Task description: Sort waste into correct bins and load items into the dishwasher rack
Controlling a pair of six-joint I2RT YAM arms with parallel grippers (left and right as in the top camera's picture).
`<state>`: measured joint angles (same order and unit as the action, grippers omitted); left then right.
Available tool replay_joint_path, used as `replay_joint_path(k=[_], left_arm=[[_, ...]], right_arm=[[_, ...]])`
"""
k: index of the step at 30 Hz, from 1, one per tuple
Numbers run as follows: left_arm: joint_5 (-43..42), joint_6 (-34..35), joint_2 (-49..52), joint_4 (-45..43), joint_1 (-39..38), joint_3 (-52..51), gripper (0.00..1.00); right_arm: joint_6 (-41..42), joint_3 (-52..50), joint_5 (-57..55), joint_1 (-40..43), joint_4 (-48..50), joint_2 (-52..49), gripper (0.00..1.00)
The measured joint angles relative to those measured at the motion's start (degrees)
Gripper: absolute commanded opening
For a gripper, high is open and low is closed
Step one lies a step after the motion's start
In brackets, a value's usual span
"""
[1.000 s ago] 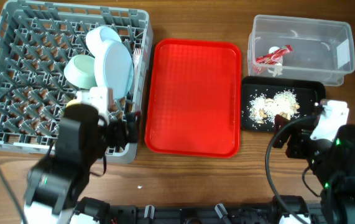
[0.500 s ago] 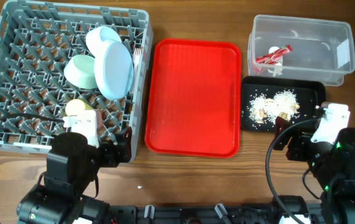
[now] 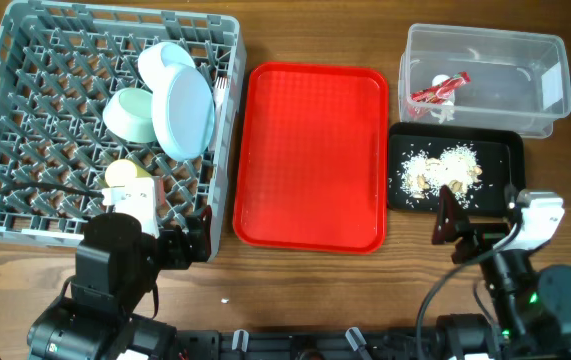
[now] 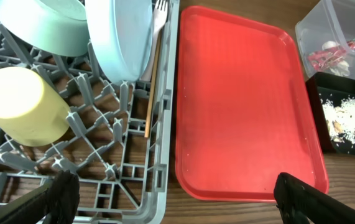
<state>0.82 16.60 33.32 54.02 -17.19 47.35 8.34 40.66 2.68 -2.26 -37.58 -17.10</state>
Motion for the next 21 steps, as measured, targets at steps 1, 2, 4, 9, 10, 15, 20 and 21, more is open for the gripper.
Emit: replay_joint_path(k=[1, 2, 4, 9, 10, 15, 20, 21], left_arm=[[0.0, 0.0, 0.0, 0.0, 0.0, 0.0, 1.0], [0.0, 0.0, 0.0, 0.0, 0.0, -0.1, 1.0], [0.0, 0.0, 0.0, 0.0, 0.0, -0.1, 1.0], [0.0, 0.0, 0.0, 0.0, 0.0, -0.2, 1.0], [0.0, 0.0, 0.0, 0.0, 0.0, -0.2, 1.0], [0.0, 0.0, 0.0, 0.0, 0.0, -0.2, 1.0], [0.0, 0.0, 0.0, 0.0, 0.0, -0.2, 1.0], [0.1, 0.0, 0.0, 0.0, 0.0, -0.2, 1.0]], right_arm=[[0.0, -5.6, 0.0, -1.1, 6.6, 4.1, 1.0], [0.0, -9.3, 0.0, -1.6, 12.6, 6.4, 1.0], [0.2, -14.5, 0.0, -2.2, 19.6, 9.7, 1.0], [0.4, -27.2, -0.2, -2.4, 39.6, 14.4, 1.0], [0.4, -30.0, -0.2, -2.4, 43.4, 15.1, 1.0], [0.4, -37.9, -0.3, -2.4, 49.8, 16.0, 1.0], [0.4, -40.1, -0.7, -2.4, 40.2, 16.1, 1.0], [0.4, -40.3, -0.8, -2.4, 38.4, 16.1, 1.0]])
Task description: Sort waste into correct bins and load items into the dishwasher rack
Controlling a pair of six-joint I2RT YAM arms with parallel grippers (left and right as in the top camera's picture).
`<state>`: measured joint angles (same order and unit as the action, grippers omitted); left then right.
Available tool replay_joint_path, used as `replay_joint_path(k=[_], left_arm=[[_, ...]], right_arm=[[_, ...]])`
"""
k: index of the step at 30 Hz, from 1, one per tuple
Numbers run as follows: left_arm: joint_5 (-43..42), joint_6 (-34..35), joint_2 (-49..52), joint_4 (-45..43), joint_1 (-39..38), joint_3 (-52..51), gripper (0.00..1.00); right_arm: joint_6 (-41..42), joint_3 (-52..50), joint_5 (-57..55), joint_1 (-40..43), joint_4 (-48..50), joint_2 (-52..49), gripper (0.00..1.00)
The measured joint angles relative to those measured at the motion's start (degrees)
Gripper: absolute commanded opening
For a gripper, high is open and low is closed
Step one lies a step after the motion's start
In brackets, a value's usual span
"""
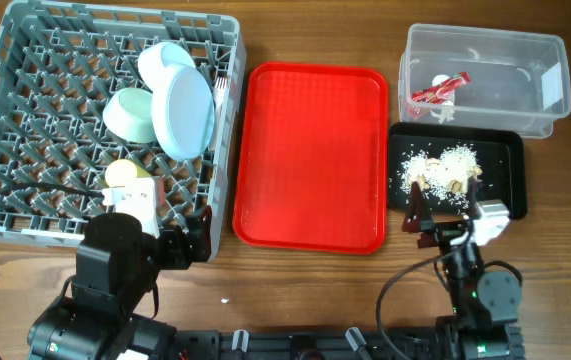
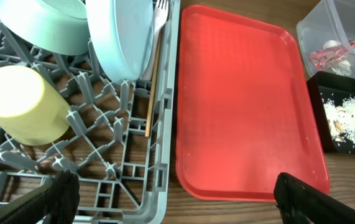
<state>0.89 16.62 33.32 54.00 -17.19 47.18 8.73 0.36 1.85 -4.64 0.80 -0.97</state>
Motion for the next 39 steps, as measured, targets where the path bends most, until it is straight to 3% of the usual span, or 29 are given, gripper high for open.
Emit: replay_joint_path(k=[31, 35, 39], left_arm=[[0.2, 0.0, -0.2, 1.2, 1.9, -0.7, 1.0], [-0.4, -0.2, -4.3, -8.6, 7.8, -8.8, 1.0], [-2.5, -0.3, -13.5, -24.5, 10.4, -23.9, 1.0]], right_arm=[[0.0, 0.0, 0.0, 0.0, -0.8, 0.0, 1.0], [0.0, 0.0, 0.0, 0.0, -0.8, 0.0, 1.0], [0.0, 0.0, 0.0, 0.0, -0.8, 0.1, 1.0]])
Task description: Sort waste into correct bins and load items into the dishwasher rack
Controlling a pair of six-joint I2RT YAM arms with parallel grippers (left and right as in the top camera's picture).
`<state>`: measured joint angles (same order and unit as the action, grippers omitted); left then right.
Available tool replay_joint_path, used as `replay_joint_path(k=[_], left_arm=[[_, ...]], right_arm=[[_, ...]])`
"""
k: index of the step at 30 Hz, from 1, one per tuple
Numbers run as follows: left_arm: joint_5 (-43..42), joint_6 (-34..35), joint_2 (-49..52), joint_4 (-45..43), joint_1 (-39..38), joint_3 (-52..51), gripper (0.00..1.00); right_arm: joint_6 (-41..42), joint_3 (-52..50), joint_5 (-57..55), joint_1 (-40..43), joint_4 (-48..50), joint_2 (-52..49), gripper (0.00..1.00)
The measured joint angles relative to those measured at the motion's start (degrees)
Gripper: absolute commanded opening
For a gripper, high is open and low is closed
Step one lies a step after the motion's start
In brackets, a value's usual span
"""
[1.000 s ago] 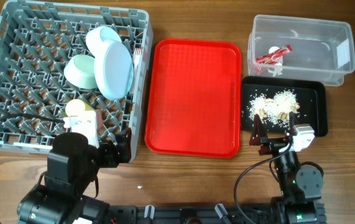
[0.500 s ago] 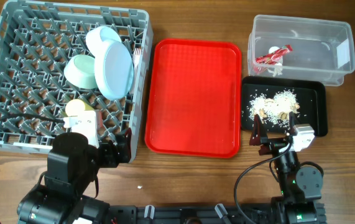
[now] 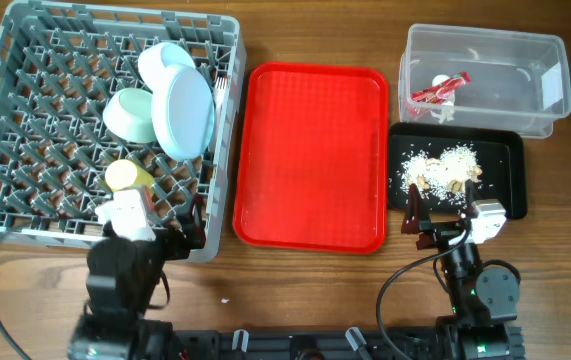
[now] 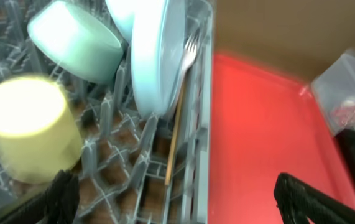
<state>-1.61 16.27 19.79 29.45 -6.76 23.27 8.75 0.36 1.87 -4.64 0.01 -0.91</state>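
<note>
The grey dishwasher rack (image 3: 25,120) at the left holds a green bowl (image 3: 130,113), a pale blue plate (image 3: 185,112), a yellow cup (image 3: 125,175) and a fork (image 4: 186,53). The red tray (image 3: 310,155) lies bare in the middle. A clear bin (image 3: 485,80) holds a red wrapper (image 3: 437,90). A black tray (image 3: 455,170) carries food scraps. My left gripper (image 4: 177,205) is open and holds nothing, over the rack's near right corner. My right gripper (image 3: 440,222) looks open and sits just in front of the black tray.
Both arm bases and their cables crowd the table's front edge. The rack's right wall (image 4: 202,124) runs close beside the red tray. The left wrist view is blurred.
My left arm has drawn back toward the front edge, and its camera now looks at the rack from lower and at a flatter angle. The right arm has not moved.
First my right gripper stood off the black tray's near right corner and my left gripper hung open at the rack's near right corner. Then the right arm was folded in, nearer the tray's near left. Now the left arm has pulled back too.
</note>
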Motion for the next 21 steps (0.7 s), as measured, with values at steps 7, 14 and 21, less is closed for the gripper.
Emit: replay_joint_path(k=[7, 14, 21], left_arm=[[-2.0, 1.2, -15.8, -21.8, 2.8, -19.2, 1.0], [-2.1, -2.8, -19.0, -26.2, 3.7, -22.2, 1.0], [-2.1, -4.9, -19.1, -25.2, 3.7, -22.5, 1.0]], right_arm=[[0.0, 0.0, 0.0, 0.0, 0.0, 0.0, 1.0], [0.0, 0.0, 0.0, 0.0, 0.0, 0.0, 1.0], [0.0, 0.0, 0.0, 0.0, 0.0, 0.0, 1.0]])
